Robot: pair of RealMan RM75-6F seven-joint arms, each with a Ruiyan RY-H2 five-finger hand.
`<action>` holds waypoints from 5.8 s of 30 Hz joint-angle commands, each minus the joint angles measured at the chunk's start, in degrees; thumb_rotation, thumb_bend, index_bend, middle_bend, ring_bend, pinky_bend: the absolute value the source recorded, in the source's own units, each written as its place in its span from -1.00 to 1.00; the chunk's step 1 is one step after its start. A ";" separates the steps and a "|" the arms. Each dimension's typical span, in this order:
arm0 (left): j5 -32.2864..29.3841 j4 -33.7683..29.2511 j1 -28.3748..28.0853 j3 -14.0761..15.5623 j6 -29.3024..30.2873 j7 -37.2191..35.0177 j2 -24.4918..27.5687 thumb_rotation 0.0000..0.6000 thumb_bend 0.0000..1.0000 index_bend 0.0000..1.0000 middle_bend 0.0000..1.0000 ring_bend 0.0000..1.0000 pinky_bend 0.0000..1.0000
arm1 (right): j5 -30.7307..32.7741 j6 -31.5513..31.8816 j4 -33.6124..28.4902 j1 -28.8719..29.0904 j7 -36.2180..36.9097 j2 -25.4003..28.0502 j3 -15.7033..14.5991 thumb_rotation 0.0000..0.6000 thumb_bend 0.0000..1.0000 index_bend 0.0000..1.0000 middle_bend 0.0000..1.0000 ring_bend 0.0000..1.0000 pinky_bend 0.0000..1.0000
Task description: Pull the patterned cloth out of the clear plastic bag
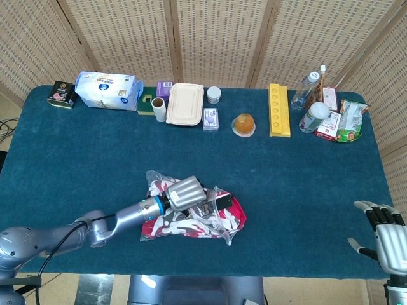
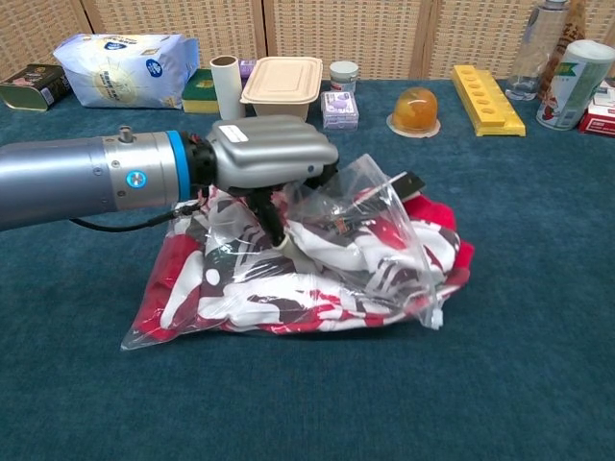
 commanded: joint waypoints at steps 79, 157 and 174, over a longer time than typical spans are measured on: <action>9.20 37.56 2.07 6.69 39.03 -13.67 -15.39 1.00 -0.39 0.60 0.34 0.23 0.17 | -7.16 -26.23 -16.43 30.72 -19.98 -2.96 6.58 1.00 -0.90 -0.38 -0.33 -0.17 -0.01; 4.96 28.44 -1.21 5.81 33.14 -12.03 -9.70 1.00 -1.00 -0.59 -0.60 -0.75 -0.49 | 4.65 -25.06 -13.72 31.92 -21.44 -9.29 4.64 1.00 -0.05 0.16 -0.16 0.16 0.30; -2.81 -3.07 4.96 6.58 19.29 4.31 11.48 0.99 -1.00 -0.60 -0.63 -0.69 -0.44 | 8.46 -25.89 -9.08 30.72 -18.70 -10.13 3.46 1.00 -0.05 0.17 -0.14 0.17 0.30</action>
